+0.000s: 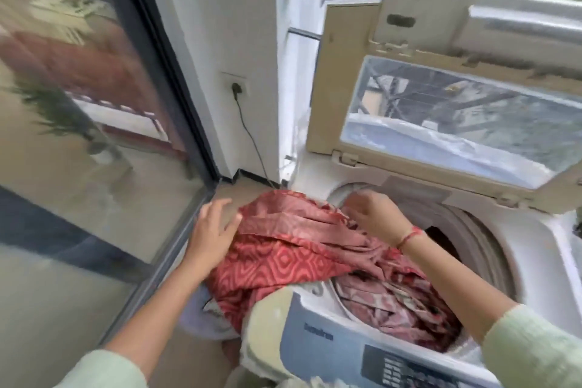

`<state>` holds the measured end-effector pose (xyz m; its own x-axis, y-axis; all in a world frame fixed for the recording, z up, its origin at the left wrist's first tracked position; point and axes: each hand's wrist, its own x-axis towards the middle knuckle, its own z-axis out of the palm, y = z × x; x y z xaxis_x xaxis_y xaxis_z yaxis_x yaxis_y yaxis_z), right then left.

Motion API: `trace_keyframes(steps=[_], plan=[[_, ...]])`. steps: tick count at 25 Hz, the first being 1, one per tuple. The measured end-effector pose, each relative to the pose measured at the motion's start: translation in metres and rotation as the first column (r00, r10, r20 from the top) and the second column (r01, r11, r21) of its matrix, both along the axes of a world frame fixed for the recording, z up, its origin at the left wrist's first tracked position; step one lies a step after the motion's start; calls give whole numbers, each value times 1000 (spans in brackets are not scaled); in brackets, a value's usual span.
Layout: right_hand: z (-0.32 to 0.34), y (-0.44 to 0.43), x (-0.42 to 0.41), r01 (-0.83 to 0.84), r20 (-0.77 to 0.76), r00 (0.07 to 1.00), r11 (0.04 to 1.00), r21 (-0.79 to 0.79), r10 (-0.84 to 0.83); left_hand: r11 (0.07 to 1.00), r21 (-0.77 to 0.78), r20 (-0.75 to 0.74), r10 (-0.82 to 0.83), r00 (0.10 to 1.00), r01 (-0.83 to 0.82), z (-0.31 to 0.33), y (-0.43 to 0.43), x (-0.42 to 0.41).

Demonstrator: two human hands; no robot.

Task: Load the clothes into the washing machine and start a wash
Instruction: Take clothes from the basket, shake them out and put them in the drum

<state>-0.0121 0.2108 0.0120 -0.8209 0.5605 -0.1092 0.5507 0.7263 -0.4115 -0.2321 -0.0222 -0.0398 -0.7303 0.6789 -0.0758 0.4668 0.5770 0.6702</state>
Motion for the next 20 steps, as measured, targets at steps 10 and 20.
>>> trace_keyframes(steps=[10, 20], plan=[[4, -119, -101, -320, 307, 914, 937, 139, 266, 956, 166, 279, 190, 941, -242, -9, -6, -12], [-52, 15, 130, 159, 459, 882, 984, -84, -103, 741, -459, -225, -630, 743, 490, 14, 114, 131]])
